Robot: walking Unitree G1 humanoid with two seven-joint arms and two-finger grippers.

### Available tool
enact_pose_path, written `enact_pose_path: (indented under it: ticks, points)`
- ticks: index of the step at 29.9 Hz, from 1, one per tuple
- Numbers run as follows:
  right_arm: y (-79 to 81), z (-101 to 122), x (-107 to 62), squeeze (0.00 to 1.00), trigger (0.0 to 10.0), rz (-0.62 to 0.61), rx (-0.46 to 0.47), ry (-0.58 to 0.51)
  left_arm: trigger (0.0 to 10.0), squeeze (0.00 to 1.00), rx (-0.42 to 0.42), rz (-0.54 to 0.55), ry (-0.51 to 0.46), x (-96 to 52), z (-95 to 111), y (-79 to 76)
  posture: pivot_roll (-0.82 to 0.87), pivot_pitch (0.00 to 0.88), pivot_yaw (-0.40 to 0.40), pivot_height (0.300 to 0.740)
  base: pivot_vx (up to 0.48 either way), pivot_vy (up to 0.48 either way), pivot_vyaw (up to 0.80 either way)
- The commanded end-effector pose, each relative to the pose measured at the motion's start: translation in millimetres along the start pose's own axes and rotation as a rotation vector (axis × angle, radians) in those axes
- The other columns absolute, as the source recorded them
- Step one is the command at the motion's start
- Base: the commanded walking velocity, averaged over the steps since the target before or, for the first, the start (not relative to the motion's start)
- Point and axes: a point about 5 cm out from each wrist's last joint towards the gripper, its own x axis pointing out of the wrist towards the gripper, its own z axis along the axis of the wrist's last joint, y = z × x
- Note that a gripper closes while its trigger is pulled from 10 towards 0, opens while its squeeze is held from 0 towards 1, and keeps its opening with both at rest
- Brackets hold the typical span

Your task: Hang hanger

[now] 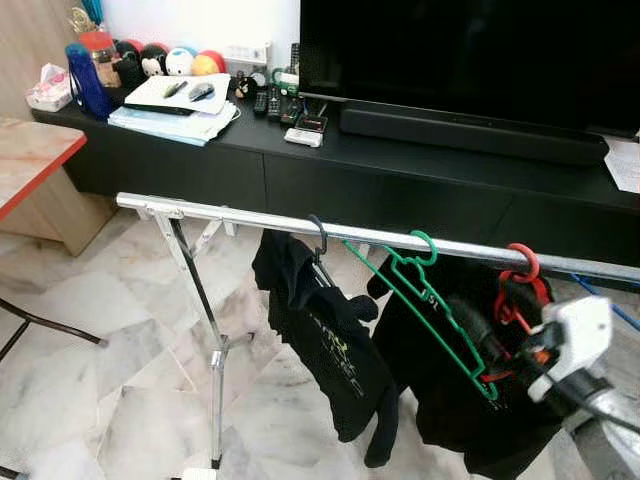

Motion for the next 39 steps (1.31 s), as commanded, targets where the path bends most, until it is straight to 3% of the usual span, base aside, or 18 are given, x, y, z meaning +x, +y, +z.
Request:
enact_pose_path:
  ticks: [1, 6, 10, 16, 27, 35, 39]
  points:
    - [-4.6, -4.7, -5.9, 0.00, 10.0, 0.026, -0.025, 0.062, 10.0, 0.00, 0.005, -0.009, 0.066, -2.7, -18.5, -3.8, -0.04, 0.179, -0.041, 0.740, 0.000, 0.000, 0.00]
    - [-16.5, -7.8, -12.9, 0.00, 10.0, 0.019, -0.057, 0.128, 10.0, 0.00, 0.001, -0.006, 0.065, -2.7, -18.3, -3.2, -0.05, 0.180, -0.040, 0.740, 0.000, 0.000, 0.00]
    - [-41.6, -23.2, -16.2, 0.00, 10.0, -0.093, -0.112, 0.252, 10.0, 0.00, 0.000, -0.007, 0.063, -2.5, -17.4, -3.7, -0.05, 0.180, -0.039, 0.740, 0.000, 0.000, 0.00]
    - [-62.9, -30.6, -8.0, 0.00, 10.0, -0.171, -0.138, 0.309, 10.0, 0.00, -0.001, -0.004, 0.055, -1.7, -13.6, -3.2, -0.04, 0.181, -0.037, 0.740, 0.000, 0.000, 0.00]
    - [-73.3, -17.2, 9.9, 0.00, 10.0, -0.157, -0.159, 0.233, 10.0, 0.00, 0.002, -0.007, 0.051, -1.0, -10.9, -5.1, -0.04, 0.181, -0.031, 0.740, 0.000, 0.000, 0.00]
    - [-87.0, -26.4, 16.5, 0.00, 10.0, -0.172, -0.228, 0.340, 10.0, 0.00, 0.004, -0.006, 0.046, -0.5, -8.0, -3.7, -0.04, 0.177, -0.025, 0.740, 0.000, 0.000, 0.00]
    - [-90.1, -24.0, 19.8, 0.00, 10.0, -0.122, -0.264, 0.353, 10.0, 0.00, 0.003, -0.004, 0.044, -0.6, -7.5, -1.3, -0.04, 0.177, -0.024, 0.740, 0.000, 0.000, 0.00]
